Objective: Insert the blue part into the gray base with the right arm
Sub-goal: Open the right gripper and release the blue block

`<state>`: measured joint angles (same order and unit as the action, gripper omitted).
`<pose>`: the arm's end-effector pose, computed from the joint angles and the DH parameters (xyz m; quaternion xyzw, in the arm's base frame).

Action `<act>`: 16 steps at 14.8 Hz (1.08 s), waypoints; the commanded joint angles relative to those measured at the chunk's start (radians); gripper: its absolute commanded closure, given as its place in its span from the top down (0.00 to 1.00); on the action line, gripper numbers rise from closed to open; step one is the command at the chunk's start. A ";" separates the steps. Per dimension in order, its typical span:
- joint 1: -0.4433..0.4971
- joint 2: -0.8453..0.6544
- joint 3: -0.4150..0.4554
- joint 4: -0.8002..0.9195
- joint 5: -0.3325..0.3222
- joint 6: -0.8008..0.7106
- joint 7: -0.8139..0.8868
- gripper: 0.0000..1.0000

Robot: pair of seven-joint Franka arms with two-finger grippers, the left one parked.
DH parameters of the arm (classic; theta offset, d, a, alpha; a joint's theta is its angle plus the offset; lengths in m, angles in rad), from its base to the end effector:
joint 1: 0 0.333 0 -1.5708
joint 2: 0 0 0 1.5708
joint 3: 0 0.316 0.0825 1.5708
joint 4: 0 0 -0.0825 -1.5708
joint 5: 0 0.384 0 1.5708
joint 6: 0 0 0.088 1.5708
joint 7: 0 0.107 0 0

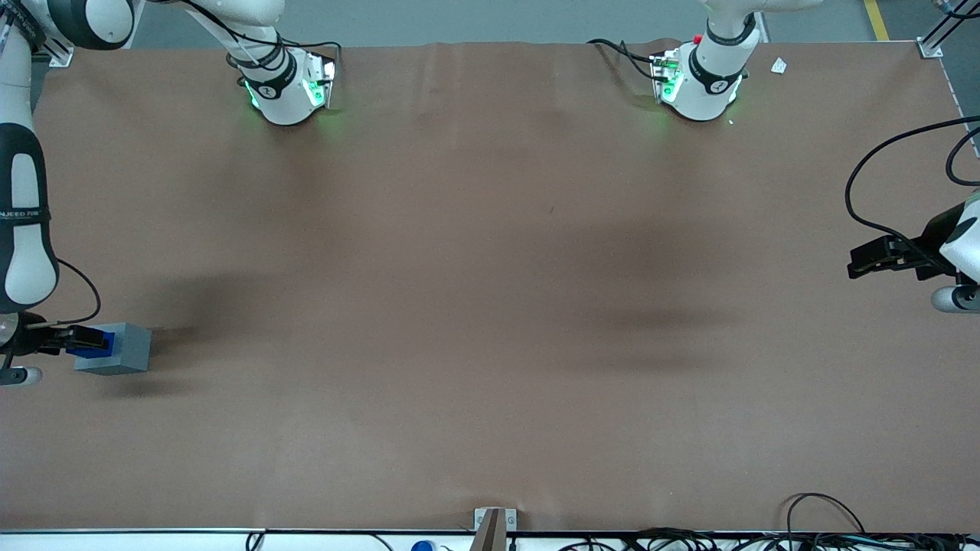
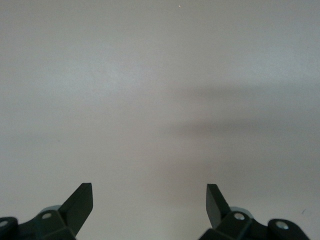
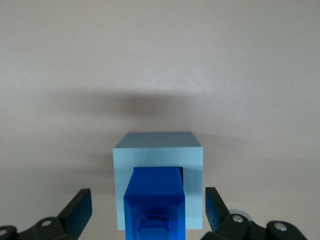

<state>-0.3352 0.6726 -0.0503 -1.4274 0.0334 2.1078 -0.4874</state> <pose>0.6734 -0.2642 0.3003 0.9988 0.0480 0.0034 0.0030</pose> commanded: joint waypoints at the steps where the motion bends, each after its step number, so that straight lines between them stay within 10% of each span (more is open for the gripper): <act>1: 0.022 -0.080 0.004 -0.018 0.013 -0.029 -0.004 1.00; 16: 0.275 -0.545 0.001 -0.251 0.053 -0.213 0.331 1.00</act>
<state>-0.0855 0.2208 -0.0424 -1.5916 0.0896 1.9051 -0.2157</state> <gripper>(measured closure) 0.000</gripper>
